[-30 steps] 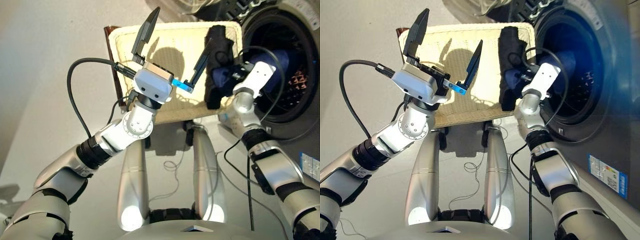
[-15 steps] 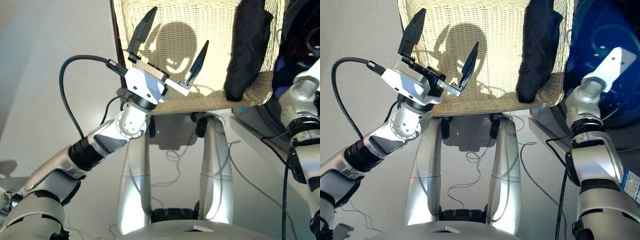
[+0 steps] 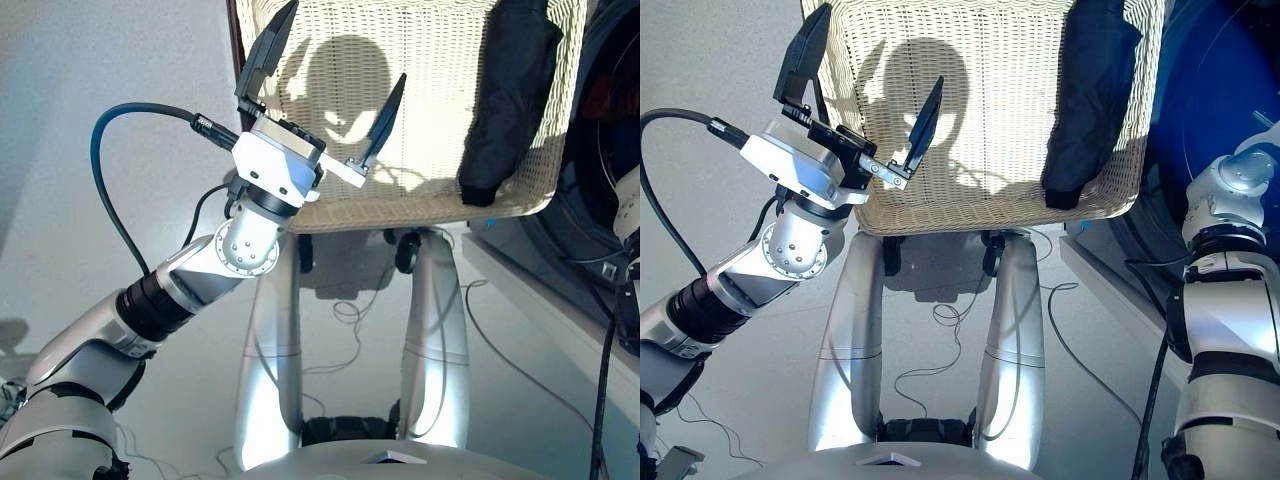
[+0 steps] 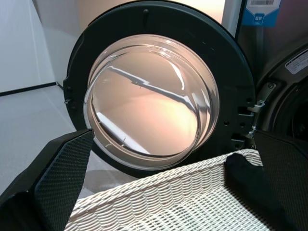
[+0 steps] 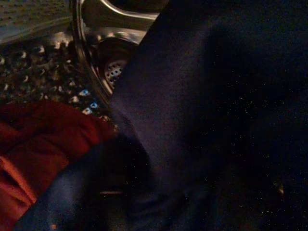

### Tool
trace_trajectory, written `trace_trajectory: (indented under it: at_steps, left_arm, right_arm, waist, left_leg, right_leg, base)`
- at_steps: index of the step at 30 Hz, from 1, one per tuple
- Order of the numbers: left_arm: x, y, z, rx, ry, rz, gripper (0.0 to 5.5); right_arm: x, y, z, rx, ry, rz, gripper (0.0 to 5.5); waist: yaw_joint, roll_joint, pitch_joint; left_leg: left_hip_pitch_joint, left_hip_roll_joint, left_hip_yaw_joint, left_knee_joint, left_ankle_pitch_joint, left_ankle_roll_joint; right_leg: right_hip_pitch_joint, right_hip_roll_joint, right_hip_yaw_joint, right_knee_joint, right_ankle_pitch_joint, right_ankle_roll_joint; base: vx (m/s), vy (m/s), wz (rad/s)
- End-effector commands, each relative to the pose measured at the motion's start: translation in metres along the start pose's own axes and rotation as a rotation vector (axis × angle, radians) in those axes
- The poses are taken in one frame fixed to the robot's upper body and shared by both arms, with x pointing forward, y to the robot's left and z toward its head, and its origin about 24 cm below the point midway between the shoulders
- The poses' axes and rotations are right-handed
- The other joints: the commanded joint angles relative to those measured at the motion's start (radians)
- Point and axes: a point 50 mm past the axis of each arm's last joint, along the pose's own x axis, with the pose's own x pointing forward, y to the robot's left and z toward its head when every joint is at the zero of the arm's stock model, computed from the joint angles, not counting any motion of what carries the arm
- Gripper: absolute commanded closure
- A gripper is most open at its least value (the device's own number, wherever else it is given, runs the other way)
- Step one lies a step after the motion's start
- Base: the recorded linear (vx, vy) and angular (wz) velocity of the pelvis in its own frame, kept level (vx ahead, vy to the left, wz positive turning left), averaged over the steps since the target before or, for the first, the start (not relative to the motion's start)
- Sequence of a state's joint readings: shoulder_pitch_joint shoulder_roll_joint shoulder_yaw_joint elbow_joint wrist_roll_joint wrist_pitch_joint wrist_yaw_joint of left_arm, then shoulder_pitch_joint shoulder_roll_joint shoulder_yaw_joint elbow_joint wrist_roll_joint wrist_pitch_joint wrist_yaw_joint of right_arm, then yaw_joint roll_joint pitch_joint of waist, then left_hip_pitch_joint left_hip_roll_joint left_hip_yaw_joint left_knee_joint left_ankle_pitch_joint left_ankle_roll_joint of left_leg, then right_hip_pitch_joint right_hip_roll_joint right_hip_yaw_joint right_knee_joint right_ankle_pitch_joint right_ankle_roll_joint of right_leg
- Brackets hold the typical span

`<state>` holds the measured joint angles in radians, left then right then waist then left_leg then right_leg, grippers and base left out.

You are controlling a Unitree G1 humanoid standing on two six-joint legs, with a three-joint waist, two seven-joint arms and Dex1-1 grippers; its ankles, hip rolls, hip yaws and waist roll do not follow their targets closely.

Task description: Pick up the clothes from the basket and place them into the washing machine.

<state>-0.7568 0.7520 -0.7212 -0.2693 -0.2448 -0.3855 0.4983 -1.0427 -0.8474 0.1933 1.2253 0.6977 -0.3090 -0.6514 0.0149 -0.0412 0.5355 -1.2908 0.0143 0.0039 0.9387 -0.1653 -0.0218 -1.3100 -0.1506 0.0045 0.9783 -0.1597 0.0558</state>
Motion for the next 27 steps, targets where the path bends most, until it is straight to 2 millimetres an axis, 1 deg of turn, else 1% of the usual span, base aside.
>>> trace_trajectory:
  at_steps: [1, 3, 5, 7, 8, 9, 10, 12, 14, 15, 16, 17, 18, 20, 21, 23, 27]
  left_arm:
    - [0.001, -0.006, 0.03, -0.083, -0.148, 0.022, 0.0]
    - [0.001, -0.006, 0.03, -0.091, -0.142, 0.033, 0.0]
    - [0.001, -0.005, 0.029, -0.105, -0.138, 0.049, 0.0]
    - [0.001, -0.005, 0.029, -0.118, -0.133, 0.062, 0.0]
    - [0.001, -0.004, 0.028, -0.118, -0.129, 0.072, 0.0]
    - [0.001, -0.003, 0.028, -0.12, -0.127, 0.086, 0.0]
    - [0.001, -0.003, 0.027, -0.117, -0.12, 0.093, 0.0]
    - [0.0, -0.001, 0.025, -0.106, -0.113, 0.105, 0.0]
    - [-0.001, 0.002, 0.023, -0.082, -0.103, 0.112, 0.0]
    - [-0.001, 0.004, 0.022, -0.074, -0.099, 0.121, 0.0]
    - [-0.002, 0.005, 0.022, -0.067, -0.094, 0.129, 0.0]
    - [-0.002, 0.006, 0.021, -0.061, -0.092, 0.128, 0.0]
    - [-0.003, 0.007, 0.021, -0.059, -0.088, 0.13, 0.0]
    - [-0.005, 0.008, 0.022, -0.053, -0.089, 0.128, 0.0]
    - [-0.006, 0.008, 0.022, -0.049, -0.083, 0.123, 0.0]
    - [-0.009, 0.009, 0.022, -0.03, -0.076, 0.106, 0.0]
    - [-0.012, 0.009, 0.024, -0.017, -0.083, 0.077, 0.0]
  right_arm:
    - [0.017, -0.018, 0.026, 0.081, -0.054, -0.08, 0.0]
    - [0.012, -0.009, 0.025, 0.128, -0.042, -0.05, 0.0]
    - [0.003, 0.007, 0.023, 0.213, -0.034, 0.023, 0.0]
    - [-0.012, 0.024, 0.022, 0.312, -0.038, 0.106, 0.0]
    - [-0.024, 0.035, 0.024, 0.359, -0.061, 0.171, 0.0]
    - [-0.041, 0.047, 0.024, 0.421, -0.076, 0.253, 0.0]
    - [-0.052, 0.051, 0.021, 0.443, -0.088, 0.287, 0.0]
    - [-0.082, 0.061, 0.018, 0.472, -0.131, 0.404, 0.0]
    - [-0.112, 0.064, 0.008, 0.456, -0.156, 0.528, 0.0]
    - [-0.127, 0.064, 0.004, 0.48, -0.148, 0.603, 0.0]
    - [-0.146, 0.064, 0.0, 0.478, -0.158, 0.682, 0.0]
    - [-0.151, 0.062, -0.003, 0.456, -0.167, 0.713, 0.0]
    - [-0.166, 0.063, -0.001, 0.428, -0.202, 0.799, 0.0]
    - [-0.184, 0.061, -0.003, 0.433, -0.203, 0.912, 0.0]
    - [-0.191, 0.061, -0.004, 0.402, -0.218, 0.954, 0.0]
    - [-0.205, 0.062, 0.0, 0.342, -0.283, 1.055, 0.0]
    - [-0.219, 0.069, 0.007, 0.193, -0.427, 1.174, 0.0]
  waist:
    - [-0.028, 0.045, -0.015]
    - [-0.029, 0.045, -0.015]
    - [-0.031, 0.044, -0.015]
    - [-0.035, 0.038, -0.015]
    - [-0.039, 0.034, -0.015]
    - [-0.045, 0.03, -0.015]
    - [-0.05, 0.025, -0.015]
    - [-0.058, 0.018, -0.015]
    - [-0.066, 0.01, -0.015]
    - [-0.071, 0.007, -0.015]
    - [-0.074, 0.005, -0.015]
    - [-0.077, 0.002, -0.015]
    - [-0.078, 0.002, -0.015]
    - [-0.082, -0.001, -0.015]
    - [-0.082, -0.002, -0.015]
    - [-0.082, -0.004, -0.015]
    - [-0.077, -0.003, -0.015]
  left_leg:
    - [0.076, 0.026, 0.01, -0.065, 0.006, -0.048]
    - [0.077, 0.025, 0.012, -0.064, 0.007, -0.047]
    - [0.08, 0.026, 0.014, -0.069, 0.008, -0.046]
    - [0.085, 0.028, 0.016, -0.074, 0.009, -0.045]
    - [0.087, 0.029, 0.017, -0.077, 0.01, -0.044]
    - [0.088, 0.031, 0.019, -0.081, 0.011, -0.043]
    - [0.091, 0.03, 0.019, -0.086, 0.013, -0.041]
    - [0.099, 0.03, 0.021, -0.098, 0.017, -0.038]
    - [0.108, 0.03, 0.023, -0.107, 0.02, -0.035]
    - [0.108, 0.029, 0.022, -0.107, 0.02, -0.033]
    - [0.111, 0.03, 0.024, -0.109, 0.022, -0.032]
    - [0.116, 0.03, 0.024, -0.112, 0.022, -0.032]
    - [0.117, 0.03, 0.024, -0.114, 0.024, -0.031]
    - [0.12, 0.03, 0.024, -0.119, 0.026, -0.03]
    - [0.122, 0.03, 0.022, -0.122, 0.027, -0.03]
    - [0.122, 0.033, 0.022, -0.118, 0.028, -0.029]
    - [0.12, 0.034, 0.021, -0.11, 0.028, -0.03]
  right_leg:
    - [0.061, 0.04, 0.024, -0.054, -0.01, 0.032]
    - [0.062, 0.041, 0.024, -0.055, -0.008, 0.032]
    - [0.064, 0.043, 0.024, -0.058, -0.007, 0.032]
    - [0.069, 0.046, 0.026, -0.064, -0.007, 0.033]
    - [0.071, 0.047, 0.026, -0.067, -0.007, 0.032]
    - [0.071, 0.048, 0.027, -0.07, -0.005, 0.031]
    - [0.074, 0.049, 0.027, -0.073, -0.005, 0.031]
    - [0.079, 0.052, 0.03, -0.082, 0.0, 0.03]
    - [0.086, 0.052, 0.033, -0.091, 0.002, 0.029]
    - [0.087, 0.054, 0.034, -0.092, 0.002, 0.03]
    - [0.09, 0.055, 0.035, -0.092, 0.002, 0.03]
    - [0.093, 0.055, 0.036, -0.092, 0.001, 0.03]
    - [0.094, 0.055, 0.038, -0.095, 0.004, 0.03]
    - [0.096, 0.057, 0.04, -0.098, 0.007, 0.031]
    - [0.096, 0.057, 0.04, -0.098, 0.008, 0.032]
    - [0.096, 0.057, 0.039, -0.098, 0.01, 0.032]
    - [0.095, 0.057, 0.039, -0.092, 0.012, 0.034]
  base:
    - [0.0, 0.0, 0.0]
    - [0.0, 0.0, 0.0]
    - [0.0, 0.0, 0.0]
    - [0.0, 0.0, 0.0]
    - [0.0, 0.0, 0.0]
    - [0.0, 0.0, 0.0]
    - [0.0, 0.0, 0.0]
    - [0.0, 0.0, 0.0]
    - [0.0, 0.0, 0.0]
    - [0.0, 0.0, 0.0]
    - [0.0, 0.0, 0.0]
    - [0.0, 0.0, 0.0]
    - [0.0, 0.0, 0.0]
    - [0.0, 0.0, 0.0]
    - [0.0, 0.0, 0.0]
    - [0.0, 0.0, 0.0]
    - [0.0, 0.0, 0.0]
